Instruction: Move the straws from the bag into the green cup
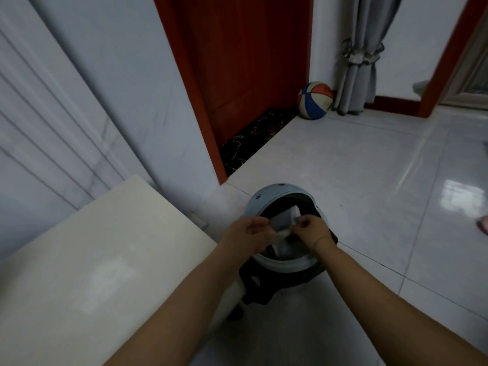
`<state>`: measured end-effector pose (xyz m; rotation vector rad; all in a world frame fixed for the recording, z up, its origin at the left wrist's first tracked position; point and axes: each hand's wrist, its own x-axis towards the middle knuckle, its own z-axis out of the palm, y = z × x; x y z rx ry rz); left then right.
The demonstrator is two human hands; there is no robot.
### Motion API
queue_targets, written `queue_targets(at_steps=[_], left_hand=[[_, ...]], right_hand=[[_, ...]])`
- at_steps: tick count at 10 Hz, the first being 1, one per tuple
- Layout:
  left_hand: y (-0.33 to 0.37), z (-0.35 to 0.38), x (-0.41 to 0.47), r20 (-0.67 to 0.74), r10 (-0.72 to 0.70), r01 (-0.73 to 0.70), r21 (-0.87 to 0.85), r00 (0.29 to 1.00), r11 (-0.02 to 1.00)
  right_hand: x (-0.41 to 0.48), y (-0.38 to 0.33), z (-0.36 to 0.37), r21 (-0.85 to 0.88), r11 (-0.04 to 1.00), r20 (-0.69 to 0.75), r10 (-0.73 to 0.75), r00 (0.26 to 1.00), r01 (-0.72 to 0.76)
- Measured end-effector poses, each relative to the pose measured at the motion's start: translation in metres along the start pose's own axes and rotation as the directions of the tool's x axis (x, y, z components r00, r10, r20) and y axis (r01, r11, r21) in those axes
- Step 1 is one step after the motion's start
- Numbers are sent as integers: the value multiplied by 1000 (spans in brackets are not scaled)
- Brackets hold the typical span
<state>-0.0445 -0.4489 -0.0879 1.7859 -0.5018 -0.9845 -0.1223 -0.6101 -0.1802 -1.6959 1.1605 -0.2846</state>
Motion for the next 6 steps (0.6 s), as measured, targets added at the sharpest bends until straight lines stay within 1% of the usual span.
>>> queue_targets(at_steps=[1, 3, 4, 6], left_hand=[[4, -1, -4, -12, 1, -1, -24, 1000, 1000], [23, -7, -32, -63, 30, -34, -62, 998, 998], [32, -17, -51, -90, 70, -77, -72, 993, 994], [41, -55, -105, -248, 113, -131, -58, 962, 990]], right_hand=[[-7, -1, -7, 128, 990, -3, -59, 998, 59], [-35, -32, -24, 282, 933, 15, -238, 971, 224], [-54, -51, -24, 317, 897, 36, -337, 941, 309], [-93, -89, 1, 377, 837, 104, -463, 880, 396]])
